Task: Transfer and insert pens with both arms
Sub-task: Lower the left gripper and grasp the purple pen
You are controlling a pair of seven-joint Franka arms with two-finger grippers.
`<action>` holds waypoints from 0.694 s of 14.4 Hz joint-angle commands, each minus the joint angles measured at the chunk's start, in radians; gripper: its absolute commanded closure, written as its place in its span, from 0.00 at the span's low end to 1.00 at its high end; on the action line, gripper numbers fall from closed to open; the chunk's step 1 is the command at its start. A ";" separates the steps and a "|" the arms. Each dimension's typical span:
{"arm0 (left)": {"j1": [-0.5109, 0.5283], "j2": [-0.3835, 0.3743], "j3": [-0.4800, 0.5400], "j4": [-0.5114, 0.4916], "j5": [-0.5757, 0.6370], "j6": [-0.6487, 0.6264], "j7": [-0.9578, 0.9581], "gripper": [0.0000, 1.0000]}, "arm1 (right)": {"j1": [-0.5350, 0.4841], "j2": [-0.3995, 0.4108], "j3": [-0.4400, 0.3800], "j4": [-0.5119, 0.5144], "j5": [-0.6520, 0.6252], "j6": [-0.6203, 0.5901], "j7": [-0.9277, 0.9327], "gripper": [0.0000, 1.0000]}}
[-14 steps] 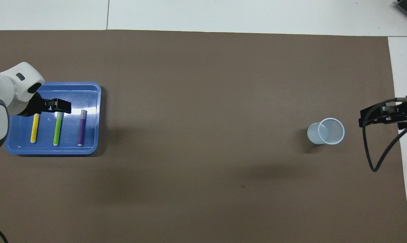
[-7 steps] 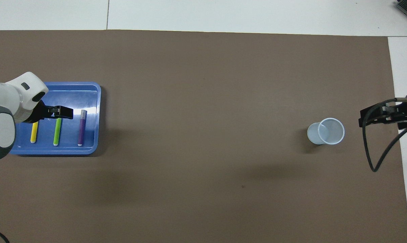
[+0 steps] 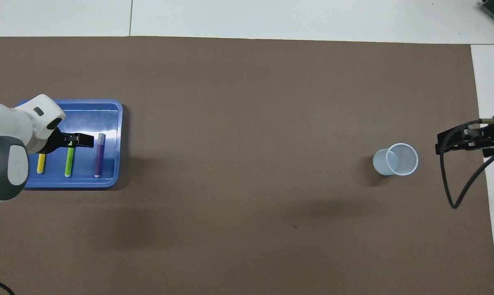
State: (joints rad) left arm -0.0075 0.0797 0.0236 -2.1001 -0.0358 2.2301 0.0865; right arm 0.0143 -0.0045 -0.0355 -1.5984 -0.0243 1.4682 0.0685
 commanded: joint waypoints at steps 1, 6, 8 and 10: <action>-0.006 0.000 0.002 -0.035 -0.047 0.052 -0.002 0.00 | -0.004 0.003 0.003 0.005 0.006 0.001 0.010 0.00; -0.025 0.060 0.002 -0.037 -0.049 0.114 -0.001 0.00 | -0.004 0.003 0.003 0.005 0.006 0.001 0.010 0.00; -0.025 0.087 0.002 -0.037 -0.049 0.144 -0.001 0.01 | -0.004 0.003 0.003 0.005 0.006 0.001 0.010 0.00; -0.029 0.100 0.002 -0.038 -0.049 0.158 -0.001 0.01 | -0.004 0.003 0.003 0.005 0.006 0.001 0.010 0.00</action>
State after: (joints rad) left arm -0.0235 0.1700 0.0174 -2.1266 -0.0712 2.3533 0.0862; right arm 0.0143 -0.0045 -0.0355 -1.5984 -0.0243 1.4681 0.0685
